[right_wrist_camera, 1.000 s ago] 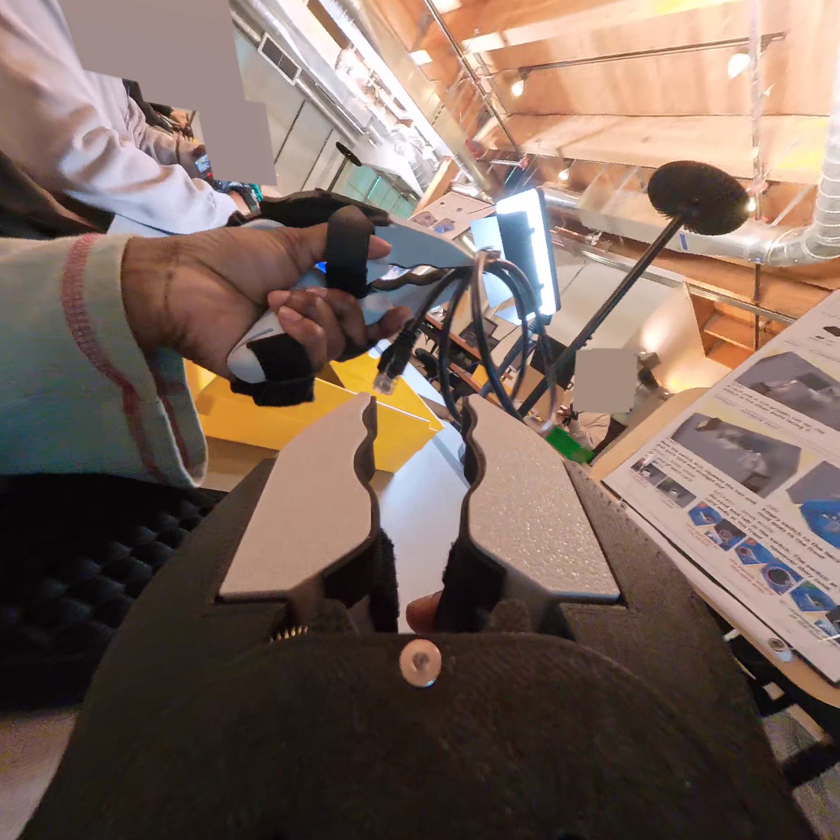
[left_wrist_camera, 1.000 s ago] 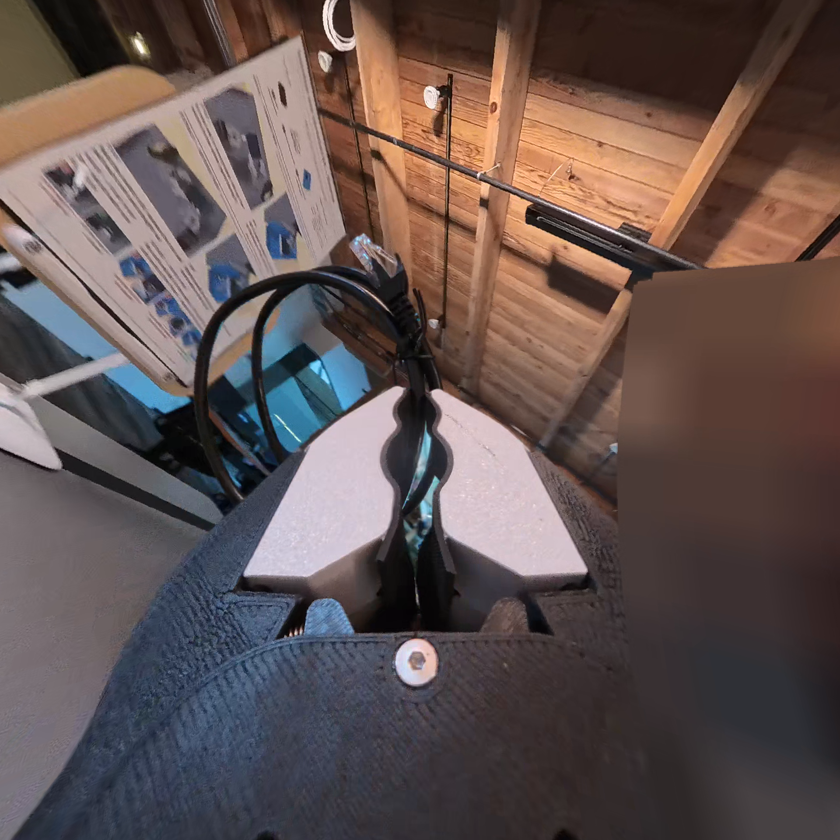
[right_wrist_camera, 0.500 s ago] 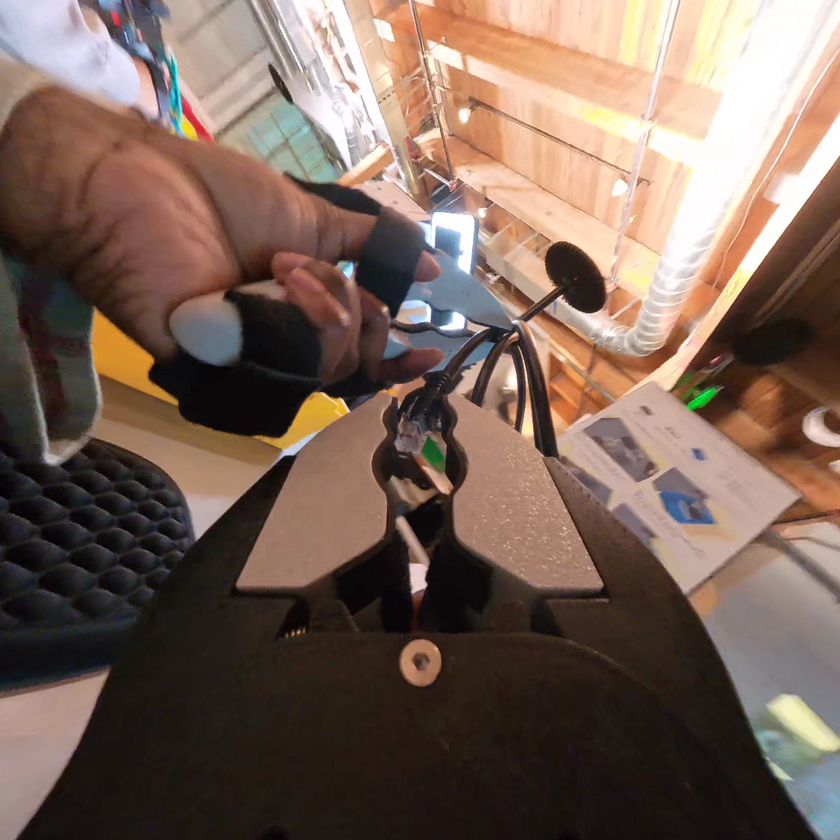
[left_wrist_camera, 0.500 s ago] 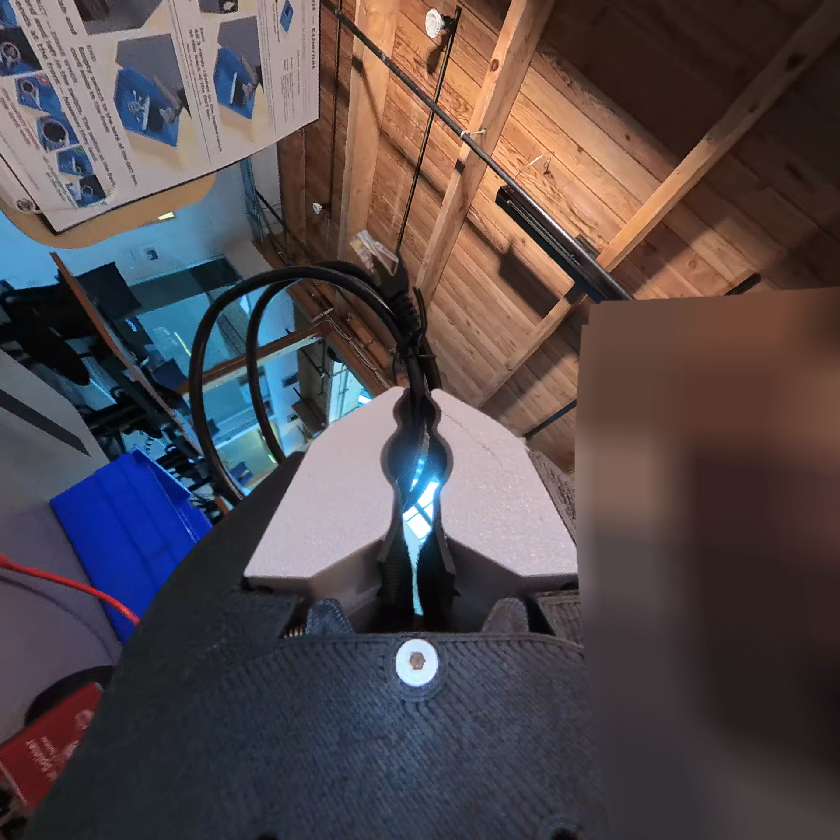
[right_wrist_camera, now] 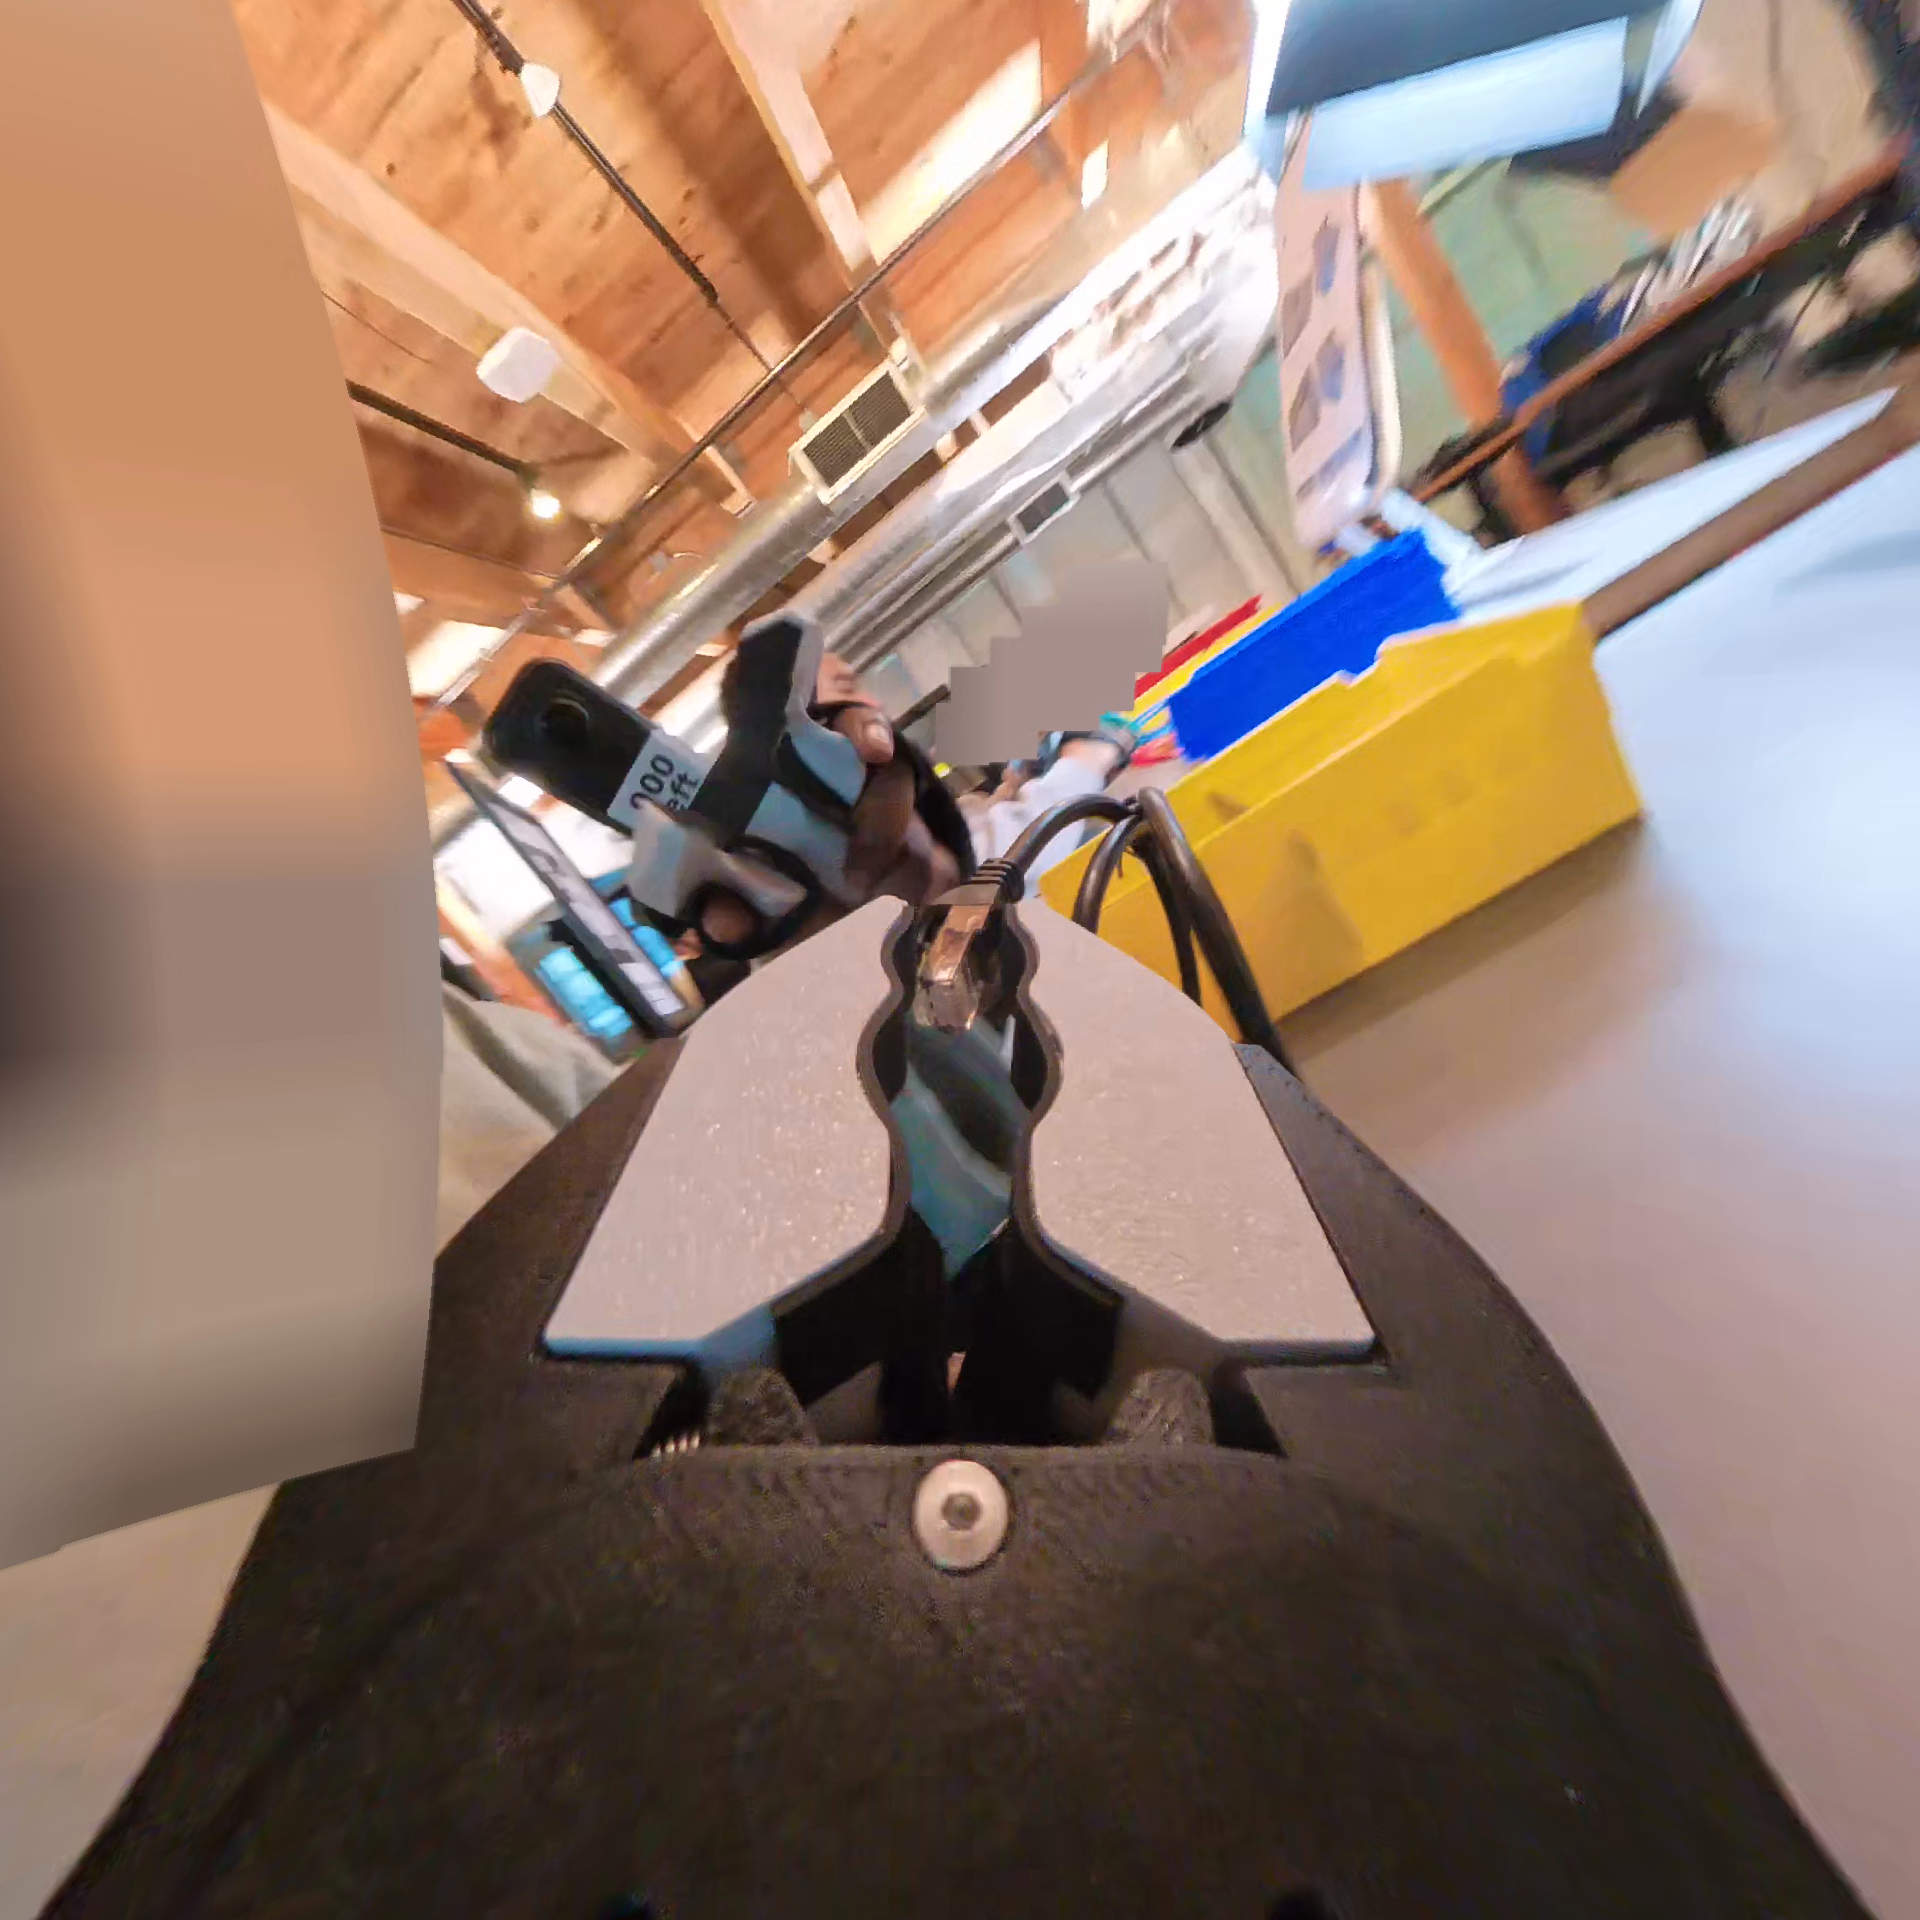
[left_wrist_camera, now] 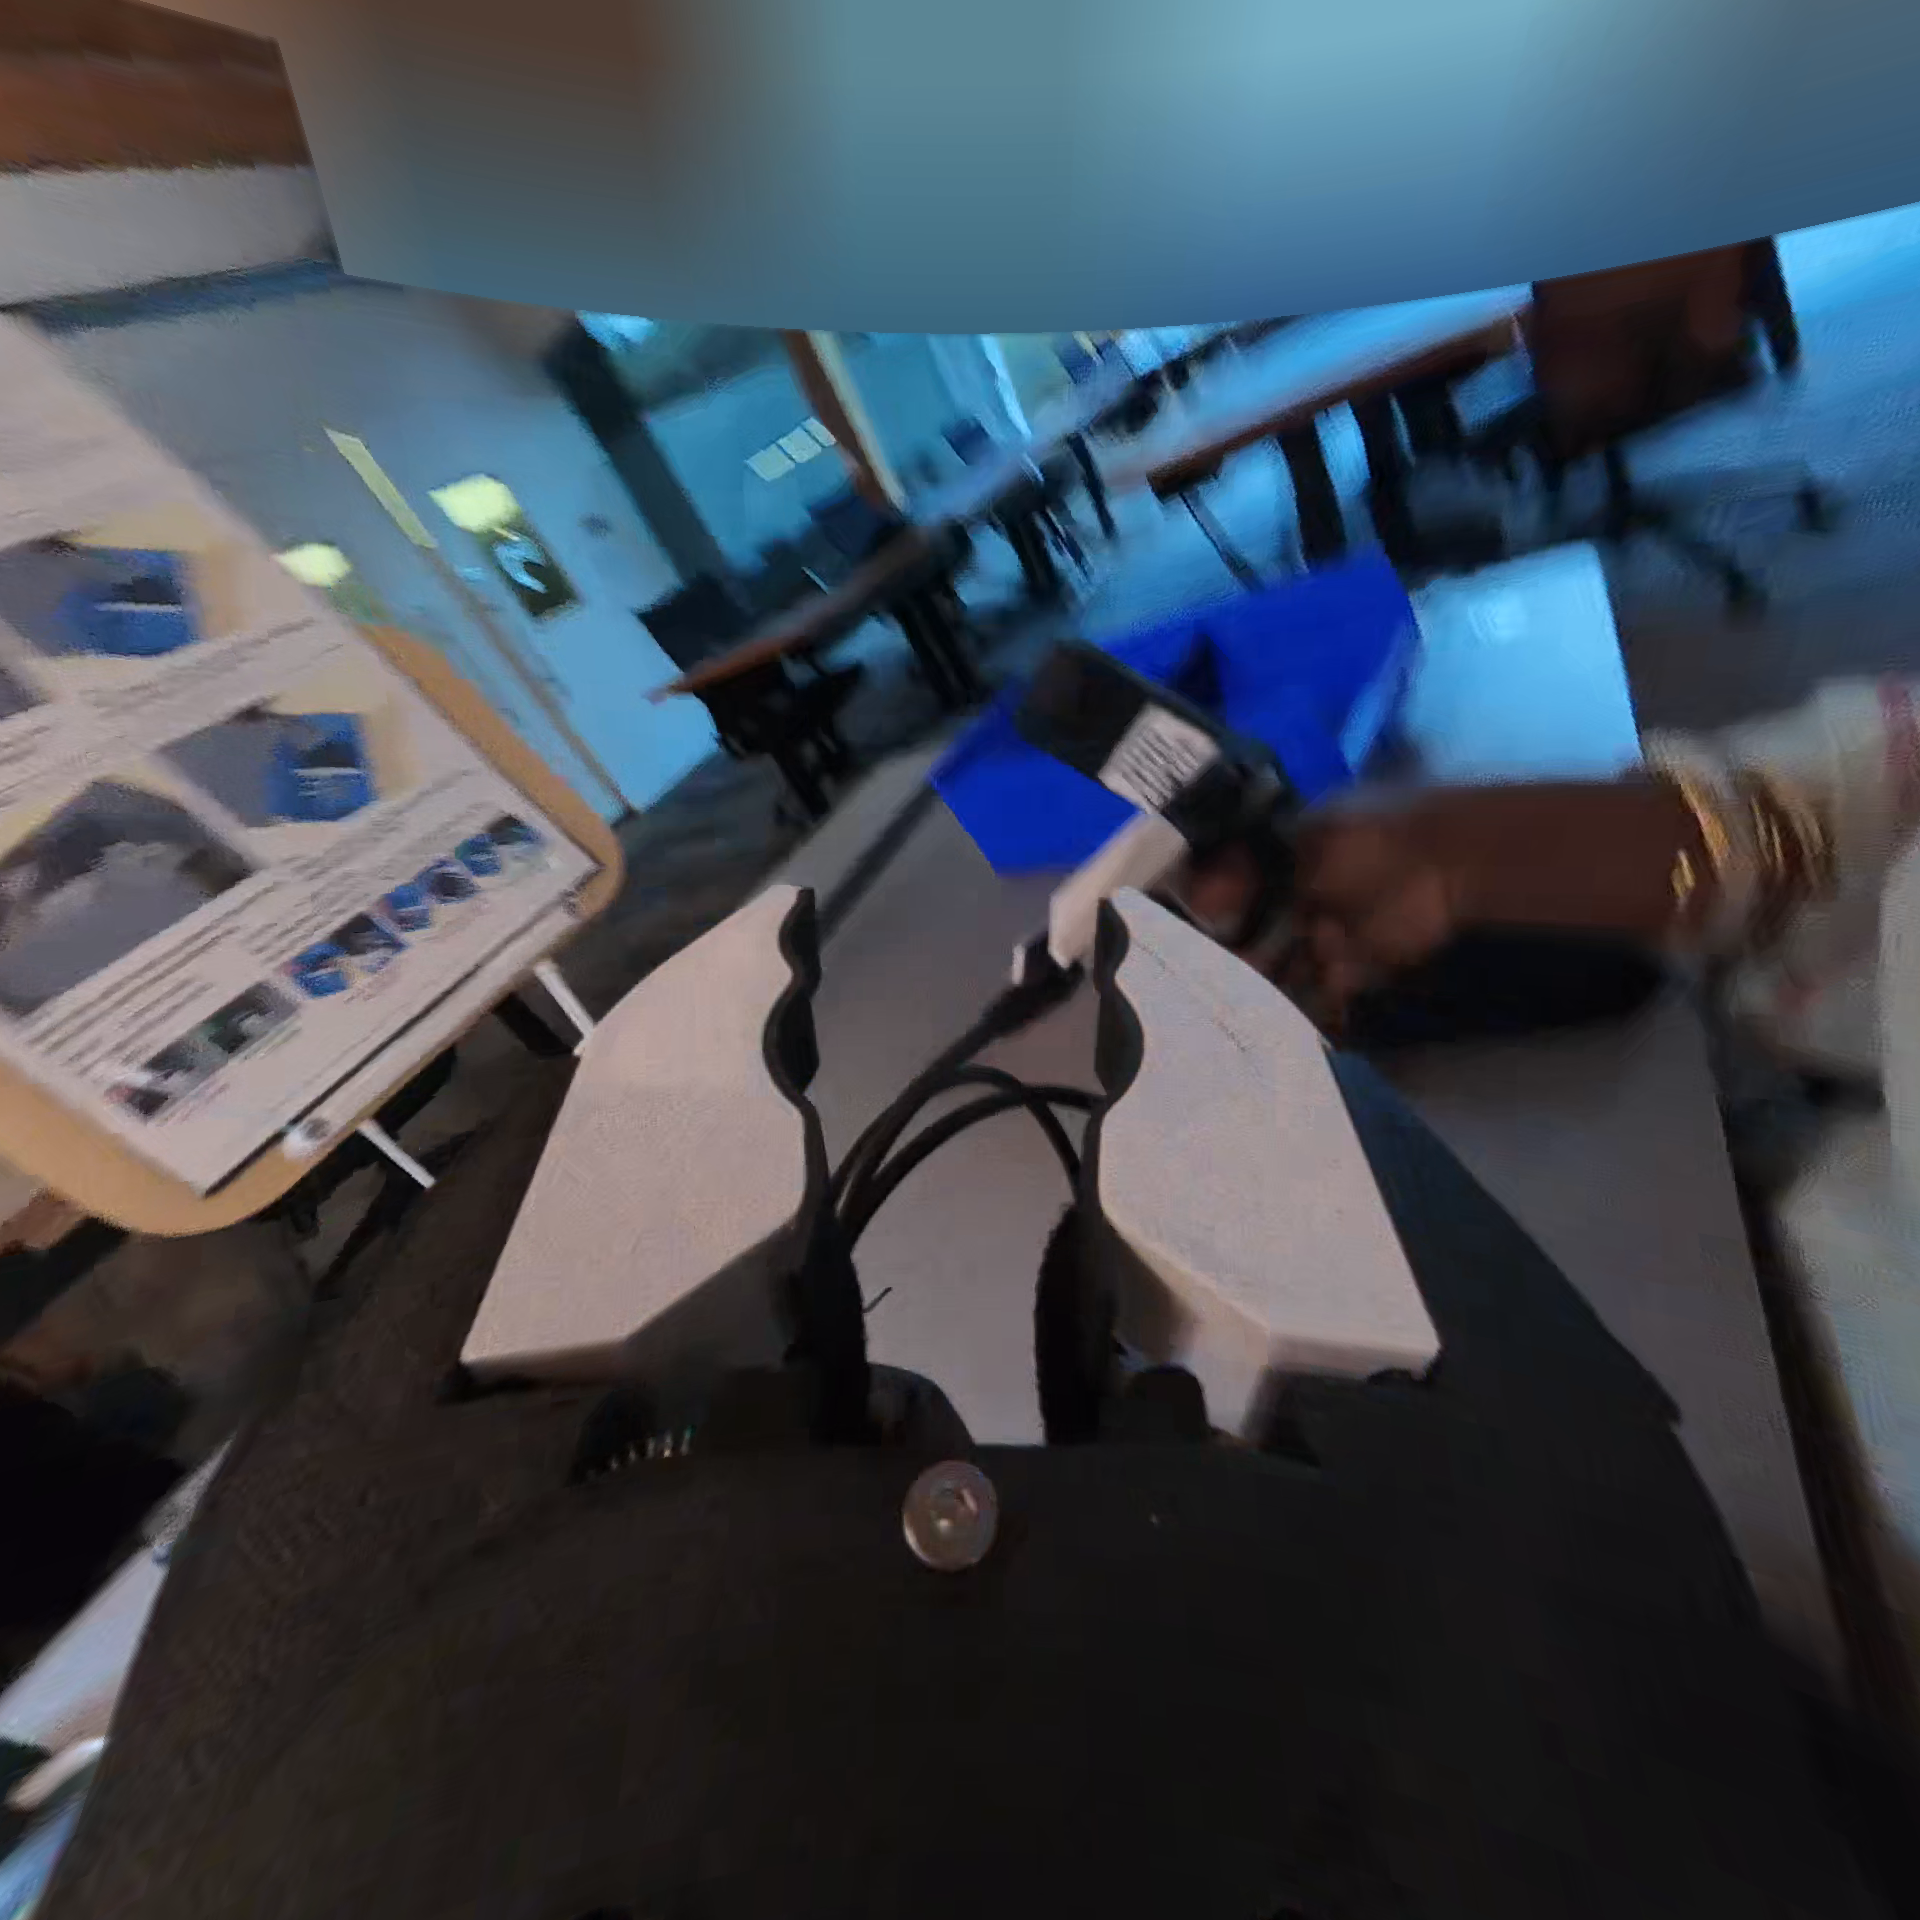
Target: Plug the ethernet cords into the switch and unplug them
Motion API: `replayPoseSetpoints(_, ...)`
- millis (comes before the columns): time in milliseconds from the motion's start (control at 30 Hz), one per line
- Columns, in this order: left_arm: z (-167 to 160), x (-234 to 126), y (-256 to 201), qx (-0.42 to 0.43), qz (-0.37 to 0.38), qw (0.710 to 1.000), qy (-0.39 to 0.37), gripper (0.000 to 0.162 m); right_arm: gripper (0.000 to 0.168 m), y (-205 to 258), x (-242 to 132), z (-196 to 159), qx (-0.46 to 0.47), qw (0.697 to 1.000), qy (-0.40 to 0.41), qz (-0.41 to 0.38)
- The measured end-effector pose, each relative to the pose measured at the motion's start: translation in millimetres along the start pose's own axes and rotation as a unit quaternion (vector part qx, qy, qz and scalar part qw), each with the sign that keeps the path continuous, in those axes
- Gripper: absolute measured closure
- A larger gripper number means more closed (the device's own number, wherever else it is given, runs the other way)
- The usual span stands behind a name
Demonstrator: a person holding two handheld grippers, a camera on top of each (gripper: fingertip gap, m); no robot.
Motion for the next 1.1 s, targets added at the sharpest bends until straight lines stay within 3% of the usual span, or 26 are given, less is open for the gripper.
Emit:
replayPoseSetpoints(167, -18.6, 27.4, -13.3, 0.165, -0.114, 0.97, 0.136, 0.124, 0.153, -4.9, -1.9, -14.7, 0.123, 0.989, 0.035, 0.08)
replayPoseSetpoints(400, -32.1, 49.2, -17.4, 0.214, -0.178, 0.944, 0.179, 0.144, 0.153, -5.5, -1.9, -20.7, 0.159, 0.977, 0.067, 0.122)
replayPoseSetpoints(500, -33.9, 51.1, -18.5, 0.205, -0.174, 0.947, 0.176, 0.152, 0.153, -5.7, -2.1, -20.7, 0.159, 0.976, 0.076, 0.13)
replayPoseSetpoints(567, -32.1, 50.3, -17.7, 0.149, -0.184, 0.954, 0.181, 0.153, 0.152, -2.5, -2.4, -18.2, 0.102, 0.985, 0.068, 0.124)
replayPoseSetpoints(667, -32.2, 47.1, -12.5, 0.077, -0.189, 0.961, 0.188, 0.153, 0.111, 7.7, -6.2, -13.4, -0.133, 0.989, 0.065, 0.012)
replayPoseSetpoints(767, -31.0, 45.3, -8.9, 0.005, -0.216, 0.958, 0.187, 0.153, 0.123, 28.6, -5.7, -13.7, -0.387, 0.91, 0.111, -0.102)
replayPoseSetpoints(833, -29.4, 45.4, -8.1, -0.014, -0.232, 0.954, 0.191, 0.153, 0.129, 37.7, -0.2, -14.8, -0.477, 0.853, 0.154, -0.143)
replayPoseSetpoints(900, -27.3, 46.1, -9.5, -0.006, -0.241, 0.951, 0.195, 0.153, 0.142, 44.7, 4.3, -12.5, -0.507, 0.833, 0.164, -0.146)
replayPoseSetpoints(1000, -21.0, 45.4, -10.6, -0.008, -0.249, 0.949, 0.192, 0.153, 0.156, 49.7, 5.3, -7.1, -0.506, 0.838, 0.165, -0.121)
replayPoseSetpoints(1100, -4.7, 37.7, -12.3, 0.013, -0.243, 0.954, 0.177, 0.152, 0.156, 54.1, 5.2, -0.8, -0.446, 0.883, 0.127, -0.068)
Point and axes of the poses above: each gripper's, where its closed fingertips meet, x out along the fingers, z out of its top, y = z × x across the jaws, the point moved 8 cm from there along -x, back along the fingers, and after that the axes turned 8 degrees about y, right-handed, at the moved point
